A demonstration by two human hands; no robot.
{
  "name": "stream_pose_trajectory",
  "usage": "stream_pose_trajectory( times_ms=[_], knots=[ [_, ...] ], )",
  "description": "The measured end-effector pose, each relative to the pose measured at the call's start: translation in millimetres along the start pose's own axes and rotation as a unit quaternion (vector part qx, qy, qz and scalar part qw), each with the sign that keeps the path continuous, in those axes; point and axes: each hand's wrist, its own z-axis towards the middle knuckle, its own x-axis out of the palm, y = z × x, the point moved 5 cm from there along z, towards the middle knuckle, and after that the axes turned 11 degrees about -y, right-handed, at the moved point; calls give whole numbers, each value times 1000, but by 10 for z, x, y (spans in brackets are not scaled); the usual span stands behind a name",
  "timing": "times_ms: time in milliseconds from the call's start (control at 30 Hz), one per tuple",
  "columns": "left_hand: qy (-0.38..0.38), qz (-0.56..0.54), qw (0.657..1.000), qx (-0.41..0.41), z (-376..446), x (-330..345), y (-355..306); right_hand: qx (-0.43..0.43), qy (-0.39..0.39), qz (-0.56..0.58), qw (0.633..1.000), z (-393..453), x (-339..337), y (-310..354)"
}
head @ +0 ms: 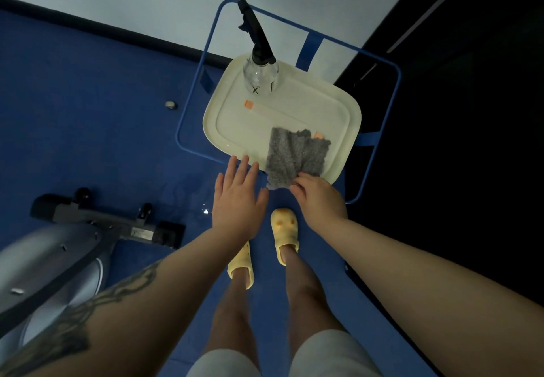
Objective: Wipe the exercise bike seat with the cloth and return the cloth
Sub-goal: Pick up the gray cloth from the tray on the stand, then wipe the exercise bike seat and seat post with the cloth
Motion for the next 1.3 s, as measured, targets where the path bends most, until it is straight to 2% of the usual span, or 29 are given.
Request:
stream_pose_trajectory(
  times_ms=[233, 400, 533, 667, 767, 900, 1000, 1100, 1300],
  knots=[
    [28, -16, 999, 5, -77, -71, 27, 15, -39, -18, 999, -8, -269, -46],
    [33, -41, 998, -36, -256, -313, 90, -81, -102, -35, 991, -77, -627, 149],
    [-33, -91, 994, -49, -357, -851, 26, -195, -150, 2, 969, -220, -1053, 460],
    [-112, -133, 983, -54, -528, -1557, -50, -267, -172, 45, 947, -433, -1491, 838],
    [-171, -128, 976, -33, -715, -2062, -152, -335, -215, 50, 916, -595, -1832, 1207],
    [-271, -112, 954, -58, -1114, -2586, -136, -418, -270, 30, 867, -849, -2171, 1742],
    [-327, -81, 933, -123, -1505, -2754, 72, -471, -242, 34, 847, -957, -2164, 2130],
    [-344, -50, 918, -191, -1978, -2741, 349, -528, -199, 44, 825, -1146, -2013, 2513],
    [-358, -27, 862, -358, -3287, -2493, 774, -653, -105, 67, 747, -2013, -1490, 3151]
  ],
)
